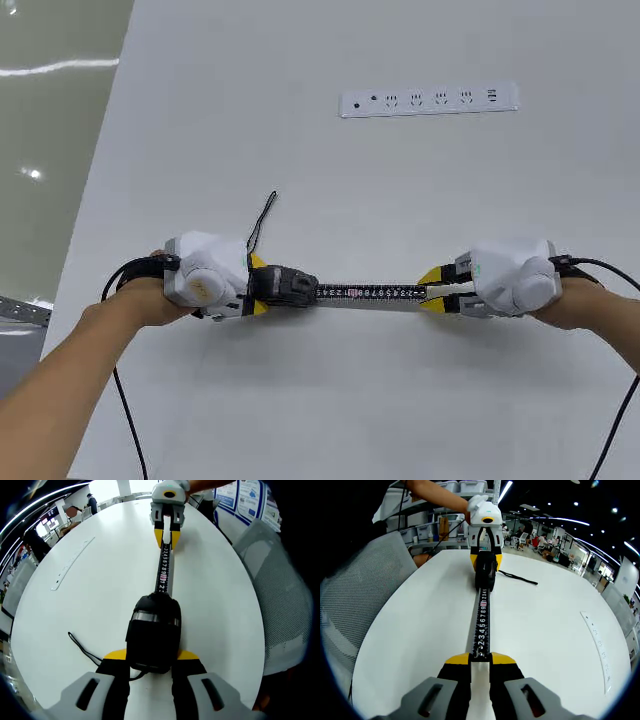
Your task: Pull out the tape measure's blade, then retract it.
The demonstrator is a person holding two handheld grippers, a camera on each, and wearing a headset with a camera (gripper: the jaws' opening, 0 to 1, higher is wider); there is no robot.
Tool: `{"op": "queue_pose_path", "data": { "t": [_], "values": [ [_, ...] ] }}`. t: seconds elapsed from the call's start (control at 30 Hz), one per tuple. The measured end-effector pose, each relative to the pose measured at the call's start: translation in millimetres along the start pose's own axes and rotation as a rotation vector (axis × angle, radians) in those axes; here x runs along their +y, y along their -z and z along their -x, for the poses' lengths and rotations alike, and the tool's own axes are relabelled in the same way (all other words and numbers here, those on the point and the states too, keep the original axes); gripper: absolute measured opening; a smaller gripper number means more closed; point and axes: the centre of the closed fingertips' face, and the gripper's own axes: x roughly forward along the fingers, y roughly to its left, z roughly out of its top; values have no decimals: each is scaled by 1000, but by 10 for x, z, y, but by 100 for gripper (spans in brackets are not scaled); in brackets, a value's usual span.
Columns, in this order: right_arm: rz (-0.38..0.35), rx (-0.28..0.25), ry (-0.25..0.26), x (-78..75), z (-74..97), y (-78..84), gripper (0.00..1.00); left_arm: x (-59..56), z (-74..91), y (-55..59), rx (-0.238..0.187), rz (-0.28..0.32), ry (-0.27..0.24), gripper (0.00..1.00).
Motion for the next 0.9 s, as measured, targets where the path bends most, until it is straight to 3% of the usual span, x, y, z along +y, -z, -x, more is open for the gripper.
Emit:
{"op": "queue_pose_path", "data": {
  "t": [0.9],
  "values": [
    [1,7,2,11,83,57,12,14,-28,22,3,-1,-1,27]
  ]
}}
